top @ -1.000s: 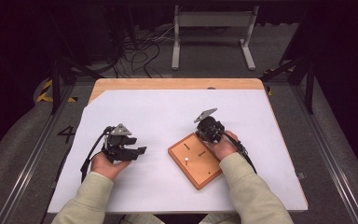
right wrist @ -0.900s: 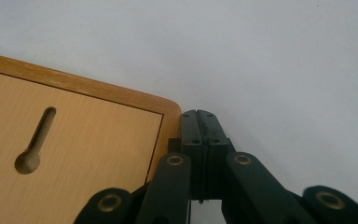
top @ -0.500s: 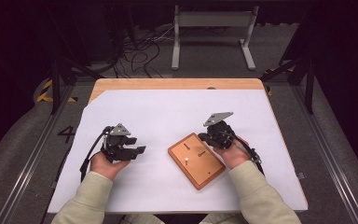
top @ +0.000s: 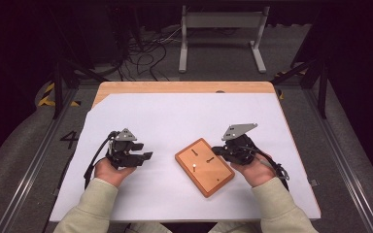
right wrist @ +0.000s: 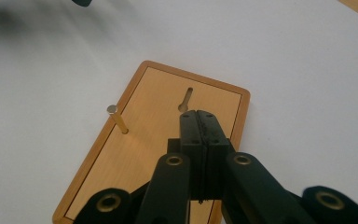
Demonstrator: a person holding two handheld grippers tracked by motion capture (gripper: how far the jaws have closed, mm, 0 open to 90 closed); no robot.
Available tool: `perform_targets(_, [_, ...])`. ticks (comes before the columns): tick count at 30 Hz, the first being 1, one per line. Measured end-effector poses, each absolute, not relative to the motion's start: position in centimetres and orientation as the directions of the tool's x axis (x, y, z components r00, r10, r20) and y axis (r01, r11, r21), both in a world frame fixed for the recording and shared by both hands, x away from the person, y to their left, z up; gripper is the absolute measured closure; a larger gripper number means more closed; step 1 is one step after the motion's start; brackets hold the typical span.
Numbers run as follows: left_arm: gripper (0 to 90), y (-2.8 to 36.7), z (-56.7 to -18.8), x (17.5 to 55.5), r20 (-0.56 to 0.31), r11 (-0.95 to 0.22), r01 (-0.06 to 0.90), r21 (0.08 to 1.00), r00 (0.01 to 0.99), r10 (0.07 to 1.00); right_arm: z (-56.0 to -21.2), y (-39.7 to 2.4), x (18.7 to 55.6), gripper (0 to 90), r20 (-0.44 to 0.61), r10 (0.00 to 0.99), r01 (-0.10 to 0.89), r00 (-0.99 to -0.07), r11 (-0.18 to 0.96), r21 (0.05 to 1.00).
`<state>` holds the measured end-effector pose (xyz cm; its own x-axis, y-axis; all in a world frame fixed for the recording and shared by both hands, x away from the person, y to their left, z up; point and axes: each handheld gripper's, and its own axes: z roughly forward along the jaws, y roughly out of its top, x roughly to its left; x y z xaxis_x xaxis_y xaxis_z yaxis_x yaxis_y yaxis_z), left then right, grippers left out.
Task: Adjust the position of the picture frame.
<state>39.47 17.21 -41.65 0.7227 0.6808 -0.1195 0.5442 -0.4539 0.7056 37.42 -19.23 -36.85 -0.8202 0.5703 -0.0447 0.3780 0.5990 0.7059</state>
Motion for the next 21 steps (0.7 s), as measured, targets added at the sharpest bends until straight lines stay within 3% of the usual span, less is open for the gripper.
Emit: perform_targets(21, [45.7, 16.3, -41.5, 40.3, -0.137, -0.464, 0.546, 0.698, 0.737, 0.662, -39.0, -17.0, 32.6, 90.0, -0.030, 0.449, 0.317, -0.893, 0.674, 0.667])
